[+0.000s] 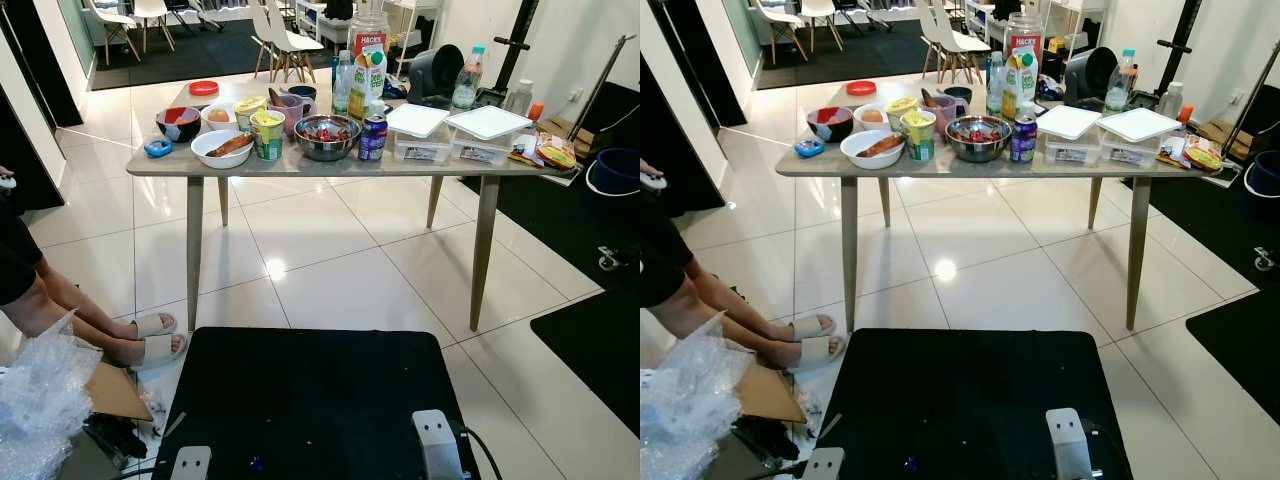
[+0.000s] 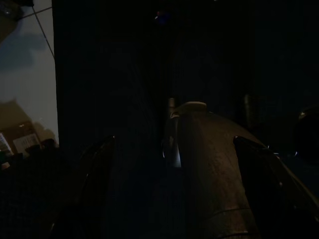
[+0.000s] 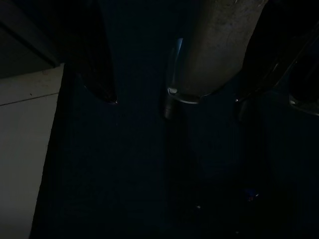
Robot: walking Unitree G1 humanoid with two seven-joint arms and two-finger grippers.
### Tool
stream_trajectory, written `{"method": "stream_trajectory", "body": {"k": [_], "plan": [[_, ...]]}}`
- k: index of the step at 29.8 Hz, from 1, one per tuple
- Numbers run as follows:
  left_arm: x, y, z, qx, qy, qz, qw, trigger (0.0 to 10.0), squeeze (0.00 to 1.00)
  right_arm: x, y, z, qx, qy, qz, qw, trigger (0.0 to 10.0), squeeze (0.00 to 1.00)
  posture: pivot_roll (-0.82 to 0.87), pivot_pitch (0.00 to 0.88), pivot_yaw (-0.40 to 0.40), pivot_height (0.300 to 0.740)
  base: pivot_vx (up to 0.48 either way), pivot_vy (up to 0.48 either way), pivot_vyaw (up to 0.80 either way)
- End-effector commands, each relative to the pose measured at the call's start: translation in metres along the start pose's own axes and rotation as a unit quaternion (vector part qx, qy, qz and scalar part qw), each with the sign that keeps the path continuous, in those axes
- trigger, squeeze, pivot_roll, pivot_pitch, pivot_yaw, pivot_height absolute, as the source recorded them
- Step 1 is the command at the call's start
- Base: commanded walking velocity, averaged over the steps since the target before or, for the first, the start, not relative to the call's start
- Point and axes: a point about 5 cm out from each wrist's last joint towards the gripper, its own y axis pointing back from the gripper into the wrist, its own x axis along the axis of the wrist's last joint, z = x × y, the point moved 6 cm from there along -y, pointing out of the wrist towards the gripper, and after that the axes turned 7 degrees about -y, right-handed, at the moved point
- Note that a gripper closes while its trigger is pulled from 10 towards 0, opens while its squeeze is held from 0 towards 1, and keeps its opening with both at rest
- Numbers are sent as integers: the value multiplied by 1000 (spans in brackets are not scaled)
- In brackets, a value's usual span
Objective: Restocking fridge
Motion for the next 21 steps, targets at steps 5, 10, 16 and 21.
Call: {"method": "stream_trajectory", "body": {"k": [5, 10, 16, 21], "plan": [[-4, 1, -5, 5, 4, -3, 1000, 10000, 1000, -3, 0, -3, 7, -4, -2, 1000, 10000, 1000, -5, 0, -5, 740, 0, 0, 0], [-6, 1, -6, 9, -3, -11, 1000, 10000, 0, -6, 0, 0, -5, 0, -10, 1000, 10000, 0, -2, 0, -3, 740, 0, 0, 0], [-4, 1, -3, 6, -14, -10, 1000, 10000, 0, -9, 0, 0, -9, 0, -18, 1000, 10000, 0, -12, 0, -2, 740, 0, 0, 0], [-3, 0, -2, 4, -16, -10, 1000, 10000, 0, -10, 0, 0, -8, 0, -19, 1000, 10000, 0, -12, 0, -2, 740, 0, 0, 0]]}}
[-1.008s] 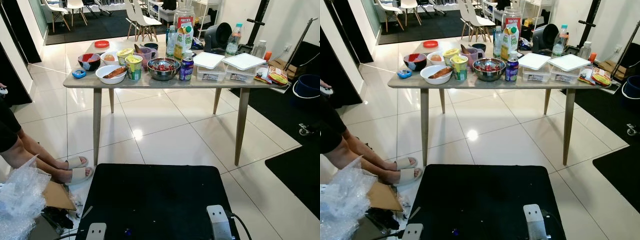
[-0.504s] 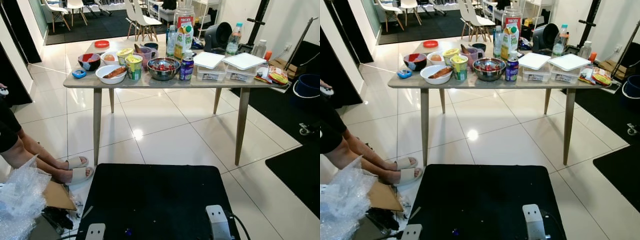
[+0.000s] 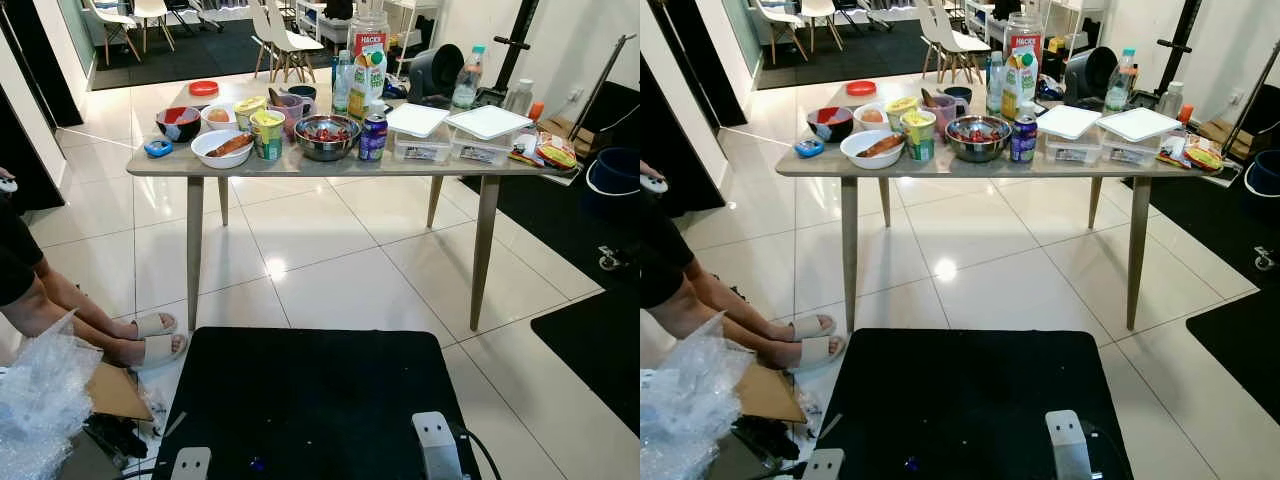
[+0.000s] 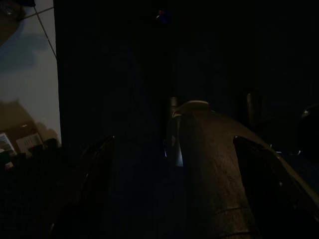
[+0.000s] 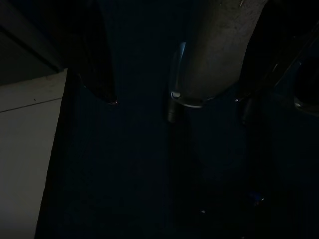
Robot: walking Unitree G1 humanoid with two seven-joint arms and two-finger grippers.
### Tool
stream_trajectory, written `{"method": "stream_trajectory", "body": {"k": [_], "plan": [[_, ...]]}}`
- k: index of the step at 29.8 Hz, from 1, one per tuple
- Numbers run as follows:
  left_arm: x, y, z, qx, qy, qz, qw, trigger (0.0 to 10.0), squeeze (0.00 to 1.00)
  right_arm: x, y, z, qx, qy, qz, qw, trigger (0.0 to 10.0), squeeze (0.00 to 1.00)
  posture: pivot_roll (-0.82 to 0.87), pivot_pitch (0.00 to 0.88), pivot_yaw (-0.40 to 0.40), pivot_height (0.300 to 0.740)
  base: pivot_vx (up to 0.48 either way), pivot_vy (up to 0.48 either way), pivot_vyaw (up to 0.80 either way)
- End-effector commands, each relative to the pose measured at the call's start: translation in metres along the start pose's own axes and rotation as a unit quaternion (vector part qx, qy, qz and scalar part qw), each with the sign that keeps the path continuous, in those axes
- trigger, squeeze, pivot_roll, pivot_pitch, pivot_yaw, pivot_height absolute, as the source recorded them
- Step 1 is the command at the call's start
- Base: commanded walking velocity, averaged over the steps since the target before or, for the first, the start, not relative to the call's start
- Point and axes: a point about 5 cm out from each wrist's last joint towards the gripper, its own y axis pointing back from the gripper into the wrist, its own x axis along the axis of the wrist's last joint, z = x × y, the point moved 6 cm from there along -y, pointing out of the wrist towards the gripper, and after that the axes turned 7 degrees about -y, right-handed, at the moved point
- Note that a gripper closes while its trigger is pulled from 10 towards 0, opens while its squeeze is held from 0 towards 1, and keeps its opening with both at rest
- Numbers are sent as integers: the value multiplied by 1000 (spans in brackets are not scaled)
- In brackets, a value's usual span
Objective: Restocking fridge
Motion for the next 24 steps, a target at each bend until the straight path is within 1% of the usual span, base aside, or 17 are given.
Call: {"method": "stream_trajectory", "body": {"k": [1, 3, 9, 10, 17, 18, 21, 22, 24], "plan": [[-3, 0, -2, 1, -7, -7, 1000, 10000, 0, -7, 0, -2, 2, 0, -11, 1000, 10000, 0, -12, 0, -2, 740, 0, 0, 0], [-1, 0, 0, -2, -6, -6, 1000, 10000, 0, -6, 0, 1, -1, 2, -12, 1000, 10000, 0, -16, 0, 0, 740, 0, 0, 0], [-1, 0, 0, -2, -6, -6, 1000, 10000, 0, -6, 0, 1, -1, 2, -12, 1000, 10000, 0, -16, 0, 0, 740, 0, 0, 0], [2, -1, 2, -4, -9, -5, 1000, 10000, 0, -5, 0, 3, -3, 4, -11, 1000, 10000, 0, -17, 0, -1, 740, 0, 0, 0], [2, -1, 2, -4, -9, -5, 1000, 10000, 0, -5, 0, 3, -3, 4, -11, 1000, 10000, 0, -17, 0, -1, 740, 0, 0, 0], [2, -1, 4, -12, -15, -6, 1000, 10000, 0, -4, 1, 9, -12, -1, -10, 1000, 10000, 0, -19, 0, -6, 740, 0, 0, 0], [2, -1, 4, -12, -15, -6, 1000, 10000, 0, -4, 1, 9, -12, -1, -10, 1000, 10000, 0, -19, 0, -6, 740, 0, 0, 0], [0, -1, 4, -14, -17, -7, 1000, 10000, 0, -9, 2, 10, -15, -4, -14, 1000, 10000, 0, -24, 0, 7, 740, 0, 0, 0], [0, -1, 4, -14, -17, -7, 1000, 10000, 0, -9, 2, 10, -15, -4, -14, 1000, 10000, 0, -24, 0, 7, 740, 0, 0, 0]]}}
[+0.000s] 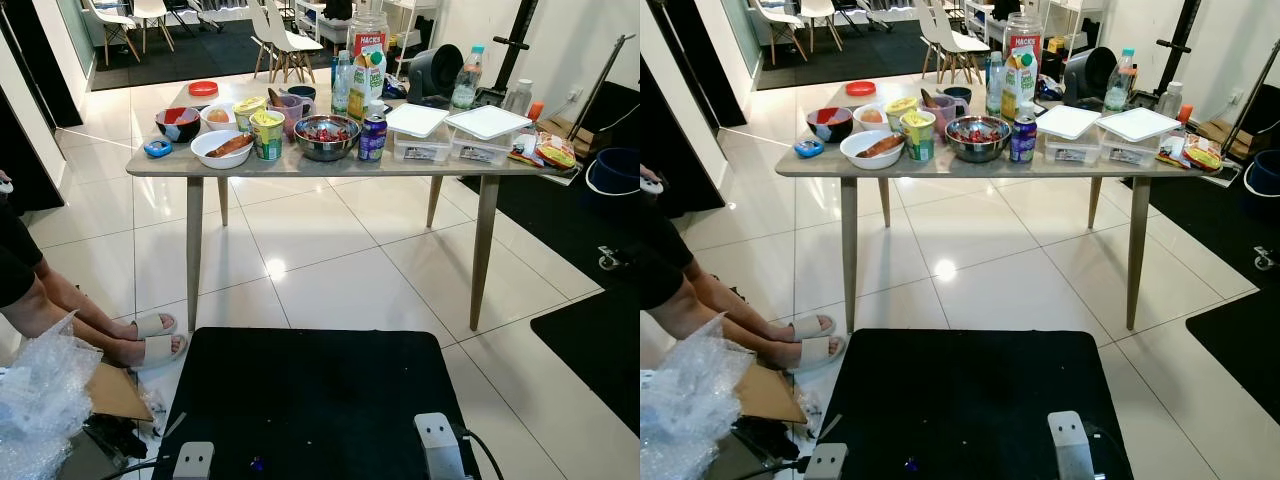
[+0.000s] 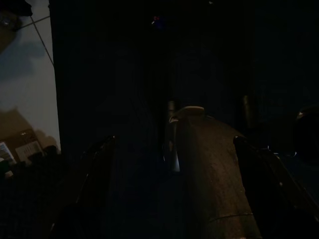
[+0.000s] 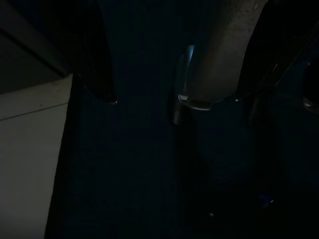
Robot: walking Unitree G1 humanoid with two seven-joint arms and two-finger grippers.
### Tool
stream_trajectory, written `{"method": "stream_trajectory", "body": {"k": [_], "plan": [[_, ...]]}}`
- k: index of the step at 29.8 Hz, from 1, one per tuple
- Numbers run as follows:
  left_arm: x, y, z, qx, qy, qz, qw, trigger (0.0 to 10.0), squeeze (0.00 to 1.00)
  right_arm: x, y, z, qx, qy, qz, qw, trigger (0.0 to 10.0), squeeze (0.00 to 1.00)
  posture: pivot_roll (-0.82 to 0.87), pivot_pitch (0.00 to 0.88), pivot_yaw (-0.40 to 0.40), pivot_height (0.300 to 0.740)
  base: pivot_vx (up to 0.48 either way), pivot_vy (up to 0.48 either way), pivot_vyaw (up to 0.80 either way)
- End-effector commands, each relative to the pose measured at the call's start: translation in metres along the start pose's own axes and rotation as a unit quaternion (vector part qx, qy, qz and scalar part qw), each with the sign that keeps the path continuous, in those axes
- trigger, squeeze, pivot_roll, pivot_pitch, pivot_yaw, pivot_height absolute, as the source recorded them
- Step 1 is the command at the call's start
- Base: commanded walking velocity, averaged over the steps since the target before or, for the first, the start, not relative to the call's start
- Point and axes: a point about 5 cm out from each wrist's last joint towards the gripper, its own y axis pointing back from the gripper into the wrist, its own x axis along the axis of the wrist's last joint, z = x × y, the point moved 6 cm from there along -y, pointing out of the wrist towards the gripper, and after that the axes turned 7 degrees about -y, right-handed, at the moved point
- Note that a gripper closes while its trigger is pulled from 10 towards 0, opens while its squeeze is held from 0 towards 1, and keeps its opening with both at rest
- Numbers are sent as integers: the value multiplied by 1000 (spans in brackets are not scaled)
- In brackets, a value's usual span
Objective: Restocking fridge
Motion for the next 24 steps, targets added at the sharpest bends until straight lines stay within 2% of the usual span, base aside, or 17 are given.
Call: {"method": "stream_trajectory", "body": {"k": [1, 8, 24], "plan": [[-7, 1, 1, -3, -8, -12, 1000, 10000, 0, -5, 1, 2, -5, -1, -8, 1000, 10000, 0, -24, 0, 7, 740, 0, 0, 0], [-15, 2, 1, -10, 2, -21, 1000, 10000, 0, -14, 1, 2, -5, -3, -16, 1000, 10000, 0, -24, 0, 6, 740, 0, 0, 0], [-20, 3, 0, -11, 4, -29, 1000, 10000, 0, -15, 2, 4, -6, 2, -18, 1000, 10000, 0, -22, 0, -2, 740, 0, 0, 0]]}}
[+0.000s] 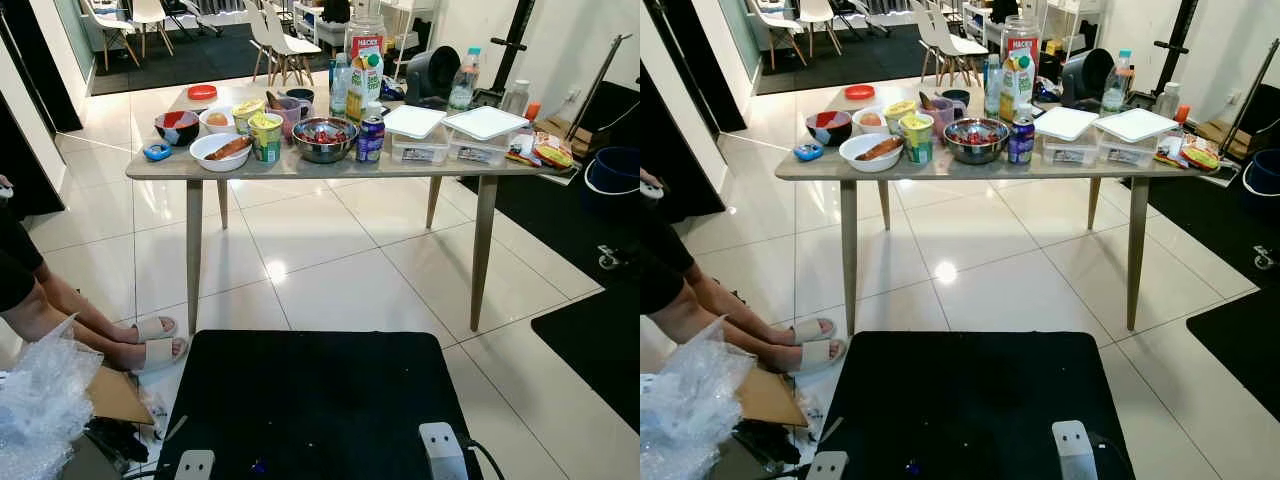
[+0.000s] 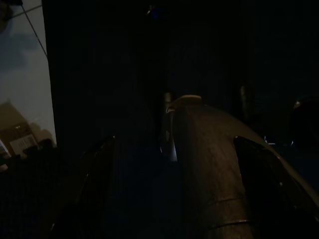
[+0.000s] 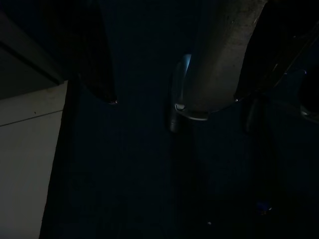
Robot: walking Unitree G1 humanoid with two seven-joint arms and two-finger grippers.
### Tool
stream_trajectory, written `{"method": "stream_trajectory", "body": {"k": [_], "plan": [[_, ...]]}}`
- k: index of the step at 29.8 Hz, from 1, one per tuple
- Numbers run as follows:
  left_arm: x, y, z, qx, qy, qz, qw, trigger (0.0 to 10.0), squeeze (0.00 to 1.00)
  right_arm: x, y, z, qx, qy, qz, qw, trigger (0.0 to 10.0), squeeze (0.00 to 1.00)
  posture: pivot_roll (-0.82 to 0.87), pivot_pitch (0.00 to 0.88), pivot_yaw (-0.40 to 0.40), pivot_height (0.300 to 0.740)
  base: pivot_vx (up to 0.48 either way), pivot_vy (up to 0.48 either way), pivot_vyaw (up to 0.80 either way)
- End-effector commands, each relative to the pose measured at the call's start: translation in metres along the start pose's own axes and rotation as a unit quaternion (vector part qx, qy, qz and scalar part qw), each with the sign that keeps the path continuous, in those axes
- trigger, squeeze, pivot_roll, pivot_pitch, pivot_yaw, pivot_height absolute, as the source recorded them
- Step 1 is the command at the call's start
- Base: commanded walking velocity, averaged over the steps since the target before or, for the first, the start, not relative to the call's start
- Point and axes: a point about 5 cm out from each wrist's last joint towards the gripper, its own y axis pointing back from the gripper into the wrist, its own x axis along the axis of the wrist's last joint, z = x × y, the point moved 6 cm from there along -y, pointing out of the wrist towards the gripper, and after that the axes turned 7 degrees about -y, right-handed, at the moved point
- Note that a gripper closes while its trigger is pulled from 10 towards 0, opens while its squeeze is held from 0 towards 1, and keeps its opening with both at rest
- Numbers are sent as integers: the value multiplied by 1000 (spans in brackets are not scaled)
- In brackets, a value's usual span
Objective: Restocking fridge
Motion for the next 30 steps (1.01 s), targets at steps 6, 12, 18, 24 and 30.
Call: {"method": "stream_trajectory", "body": {"k": [6, 12, 18, 24, 30], "plan": [[-9, 1, -2, 2, -5, -16, 1000, 10000, 0, -3, 0, 2, -2, 7, -6, 1000, 10000, 0, -23, 0, -6, 740, 0, 0, 0], [-12, 2, -2, 1, -10, -23, 1000, 10000, 0, 0, 0, -1, 6, 7, -4, 1000, 10000, 0, -19, 0, -8, 740, 311, 0, 0], [-13, 2, -2, 0, -10, -27, 1000, 10000, 0, 0, 0, -3, 9, 5, -4, 1000, 10000, 0, -20, 0, -1, 740, 330, 0, 0], [-13, 2, -2, 0, -10, -27, 1000, 10000, 0, 0, 0, -3, 9, 5, -4, 1000, 10000, 0, -20, 0, -1, 740, 330, 0, 0], [-14, 2, -3, -2, -10, -30, 999, 10000, 0, -1, 0, -5, 11, 2, -5, 1000, 10000, 0, -20, 0, 1, 740, 365, 0, 0]]}}
